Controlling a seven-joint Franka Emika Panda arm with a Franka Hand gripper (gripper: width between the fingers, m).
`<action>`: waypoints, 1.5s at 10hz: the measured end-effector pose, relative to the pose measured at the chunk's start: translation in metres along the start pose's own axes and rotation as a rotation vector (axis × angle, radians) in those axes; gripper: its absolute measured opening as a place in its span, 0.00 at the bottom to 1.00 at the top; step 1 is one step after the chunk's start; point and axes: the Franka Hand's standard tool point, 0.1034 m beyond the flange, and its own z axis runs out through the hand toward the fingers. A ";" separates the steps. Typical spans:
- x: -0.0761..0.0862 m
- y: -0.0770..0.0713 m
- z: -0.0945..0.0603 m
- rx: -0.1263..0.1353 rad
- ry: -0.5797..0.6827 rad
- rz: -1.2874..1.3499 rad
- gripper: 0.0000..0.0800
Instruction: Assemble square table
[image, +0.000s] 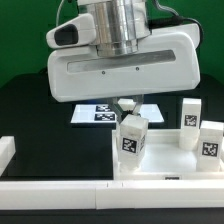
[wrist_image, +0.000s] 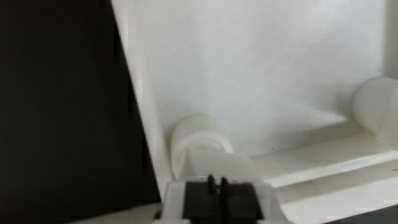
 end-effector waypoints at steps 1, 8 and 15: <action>0.006 -0.005 -0.010 0.005 -0.012 0.035 0.04; 0.020 -0.005 -0.018 0.031 -0.025 0.127 0.78; 0.021 0.006 0.007 0.010 -0.007 0.141 0.81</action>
Offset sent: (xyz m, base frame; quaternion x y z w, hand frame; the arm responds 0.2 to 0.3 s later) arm 0.0000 0.0000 0.0000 0.0000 0.0000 0.0000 1.0000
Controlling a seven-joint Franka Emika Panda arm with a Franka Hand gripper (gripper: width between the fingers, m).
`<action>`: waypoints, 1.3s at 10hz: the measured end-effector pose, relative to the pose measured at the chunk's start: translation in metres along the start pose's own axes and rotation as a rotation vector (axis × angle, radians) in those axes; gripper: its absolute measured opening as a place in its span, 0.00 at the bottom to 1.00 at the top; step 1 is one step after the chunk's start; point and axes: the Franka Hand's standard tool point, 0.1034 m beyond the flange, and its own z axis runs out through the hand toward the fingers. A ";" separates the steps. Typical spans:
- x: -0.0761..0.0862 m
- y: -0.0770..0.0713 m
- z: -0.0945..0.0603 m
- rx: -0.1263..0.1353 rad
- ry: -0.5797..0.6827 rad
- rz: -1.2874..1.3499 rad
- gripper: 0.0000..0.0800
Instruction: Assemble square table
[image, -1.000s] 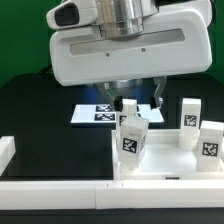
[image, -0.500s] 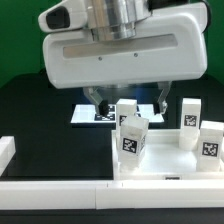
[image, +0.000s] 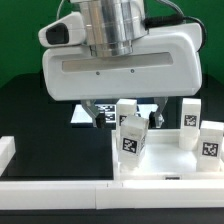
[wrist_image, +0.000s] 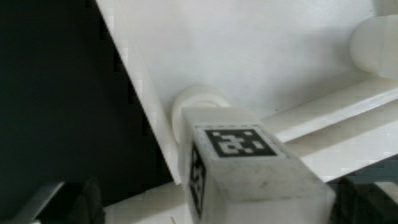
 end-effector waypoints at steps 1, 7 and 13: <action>0.000 0.000 0.000 0.001 0.000 0.009 0.81; 0.000 -0.001 0.000 0.002 -0.001 0.258 0.36; 0.002 -0.019 0.003 0.083 0.088 1.086 0.36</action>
Offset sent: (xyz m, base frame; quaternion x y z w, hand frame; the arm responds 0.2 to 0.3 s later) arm 0.0000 0.0000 0.0000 0.0000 0.0000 0.0650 0.9979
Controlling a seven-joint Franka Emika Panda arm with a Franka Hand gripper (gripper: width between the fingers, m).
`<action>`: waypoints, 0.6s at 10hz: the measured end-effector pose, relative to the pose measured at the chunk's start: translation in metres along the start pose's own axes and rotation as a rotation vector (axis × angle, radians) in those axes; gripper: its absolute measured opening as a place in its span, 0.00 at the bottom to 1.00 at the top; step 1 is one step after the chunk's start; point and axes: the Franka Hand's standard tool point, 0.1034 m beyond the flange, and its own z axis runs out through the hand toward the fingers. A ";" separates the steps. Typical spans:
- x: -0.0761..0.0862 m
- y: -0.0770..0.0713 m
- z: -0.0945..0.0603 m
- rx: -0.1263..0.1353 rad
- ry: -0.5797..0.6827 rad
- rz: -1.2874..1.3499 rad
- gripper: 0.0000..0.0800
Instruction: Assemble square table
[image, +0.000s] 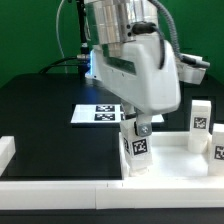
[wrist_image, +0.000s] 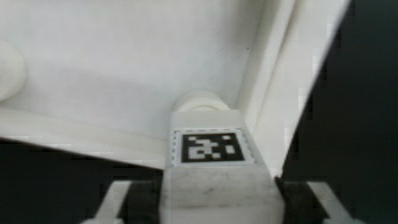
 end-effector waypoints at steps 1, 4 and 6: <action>-0.005 -0.001 0.001 0.002 0.006 0.081 0.36; -0.009 -0.002 0.002 0.005 0.000 0.192 0.42; -0.009 0.000 0.003 -0.008 -0.001 0.040 0.67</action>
Offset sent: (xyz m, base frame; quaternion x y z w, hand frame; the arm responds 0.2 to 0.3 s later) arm 0.0000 0.0000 0.0000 0.0000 0.0000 0.1296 0.9916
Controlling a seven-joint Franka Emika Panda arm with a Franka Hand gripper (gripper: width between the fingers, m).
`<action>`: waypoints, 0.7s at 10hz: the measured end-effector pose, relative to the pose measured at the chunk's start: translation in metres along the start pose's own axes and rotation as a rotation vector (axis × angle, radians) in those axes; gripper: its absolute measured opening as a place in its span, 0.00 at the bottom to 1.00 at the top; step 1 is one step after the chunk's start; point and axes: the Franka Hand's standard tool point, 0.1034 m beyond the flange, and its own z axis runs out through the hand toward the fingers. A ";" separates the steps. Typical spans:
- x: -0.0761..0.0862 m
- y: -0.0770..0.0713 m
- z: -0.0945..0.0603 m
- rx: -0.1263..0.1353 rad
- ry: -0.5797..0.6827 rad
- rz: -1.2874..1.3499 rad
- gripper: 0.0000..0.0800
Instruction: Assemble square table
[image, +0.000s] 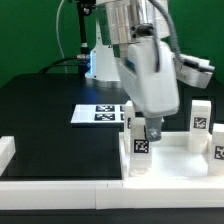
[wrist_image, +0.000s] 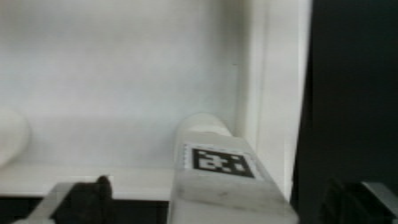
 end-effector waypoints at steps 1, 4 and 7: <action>-0.002 0.002 0.001 -0.021 -0.013 -0.151 0.78; -0.005 0.005 0.001 -0.045 -0.028 -0.455 0.81; -0.003 0.005 0.002 -0.056 -0.007 -0.760 0.81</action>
Offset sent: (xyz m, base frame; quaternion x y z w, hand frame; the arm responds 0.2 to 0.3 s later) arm 0.0000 0.0000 0.0000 0.0000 0.0000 -0.1938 0.9810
